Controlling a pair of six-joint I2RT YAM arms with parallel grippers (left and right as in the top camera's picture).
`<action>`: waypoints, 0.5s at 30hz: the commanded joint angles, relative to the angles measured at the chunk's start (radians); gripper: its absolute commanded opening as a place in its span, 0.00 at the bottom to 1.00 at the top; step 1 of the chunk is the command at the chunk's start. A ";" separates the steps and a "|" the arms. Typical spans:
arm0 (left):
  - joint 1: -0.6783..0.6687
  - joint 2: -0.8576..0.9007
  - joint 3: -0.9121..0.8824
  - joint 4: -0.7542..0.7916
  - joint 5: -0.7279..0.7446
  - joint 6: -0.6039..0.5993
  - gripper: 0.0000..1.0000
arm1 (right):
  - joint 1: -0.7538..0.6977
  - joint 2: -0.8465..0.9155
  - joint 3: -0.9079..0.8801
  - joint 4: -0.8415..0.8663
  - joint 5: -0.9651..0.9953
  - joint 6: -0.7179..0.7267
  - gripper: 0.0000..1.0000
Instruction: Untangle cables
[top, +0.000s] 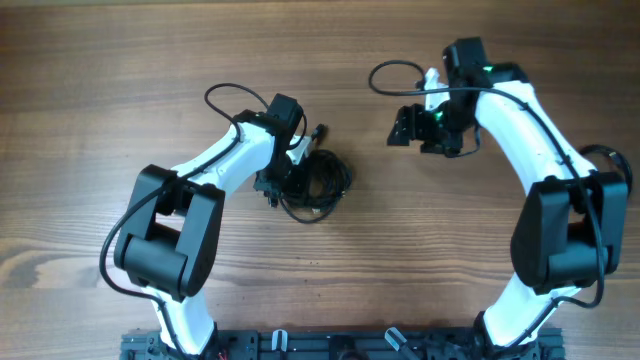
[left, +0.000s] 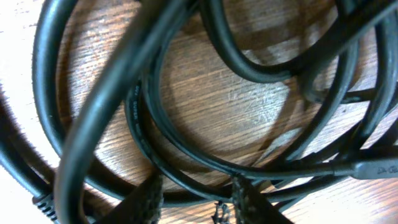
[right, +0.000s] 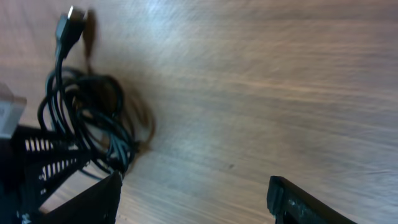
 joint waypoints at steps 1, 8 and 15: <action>0.032 -0.103 0.006 -0.006 -0.017 -0.020 0.46 | 0.065 -0.003 0.017 -0.013 -0.013 -0.020 0.78; 0.073 -0.203 0.019 0.034 -0.113 -0.254 0.48 | 0.170 -0.003 -0.017 0.056 -0.013 0.062 0.70; 0.123 -0.200 -0.006 0.014 -0.317 -0.318 0.38 | 0.309 -0.003 -0.192 0.248 -0.013 0.253 0.68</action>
